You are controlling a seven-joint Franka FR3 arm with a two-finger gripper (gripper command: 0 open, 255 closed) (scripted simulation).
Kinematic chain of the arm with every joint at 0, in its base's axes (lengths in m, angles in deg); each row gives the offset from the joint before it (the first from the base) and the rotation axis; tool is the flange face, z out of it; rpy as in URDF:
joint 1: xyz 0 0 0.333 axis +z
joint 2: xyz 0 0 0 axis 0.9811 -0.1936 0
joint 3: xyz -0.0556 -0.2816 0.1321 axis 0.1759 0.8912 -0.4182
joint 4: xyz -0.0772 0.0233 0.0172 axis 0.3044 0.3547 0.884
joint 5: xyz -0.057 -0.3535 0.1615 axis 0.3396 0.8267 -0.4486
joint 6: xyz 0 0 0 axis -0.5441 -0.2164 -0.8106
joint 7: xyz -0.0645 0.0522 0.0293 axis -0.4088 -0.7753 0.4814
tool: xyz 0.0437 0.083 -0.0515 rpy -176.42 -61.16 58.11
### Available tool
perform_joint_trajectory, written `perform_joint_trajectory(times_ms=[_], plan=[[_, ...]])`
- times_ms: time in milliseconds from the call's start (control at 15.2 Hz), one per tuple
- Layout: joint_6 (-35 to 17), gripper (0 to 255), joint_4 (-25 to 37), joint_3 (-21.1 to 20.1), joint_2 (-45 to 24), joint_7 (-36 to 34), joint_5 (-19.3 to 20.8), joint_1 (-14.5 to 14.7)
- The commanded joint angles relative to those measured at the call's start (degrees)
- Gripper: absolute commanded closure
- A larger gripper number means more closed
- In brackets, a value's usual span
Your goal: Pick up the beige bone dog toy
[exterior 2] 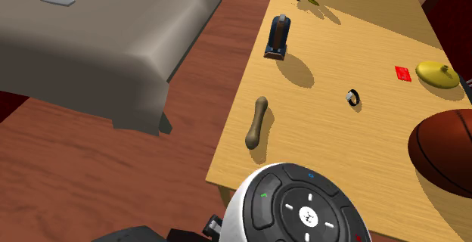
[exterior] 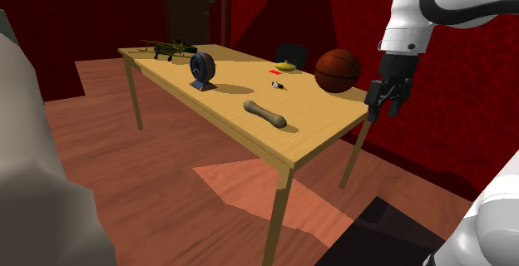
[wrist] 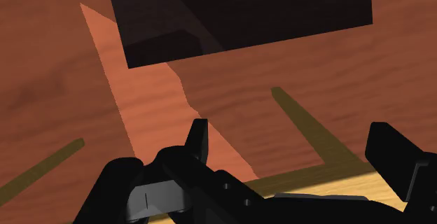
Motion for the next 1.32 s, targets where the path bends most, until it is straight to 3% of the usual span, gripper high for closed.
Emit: perform_joint_trajectory(times_ms=[0,660,1254], plan=[[0.0,0,0.0,0.0,0.0,0.0,0.0,0.0],[-12.1,0,10.4,1.1,-21.3,4.5,-1.8,2.5],[-16.8,0,26.0,1.1,-40.7,8.7,-4.5,4.0]])
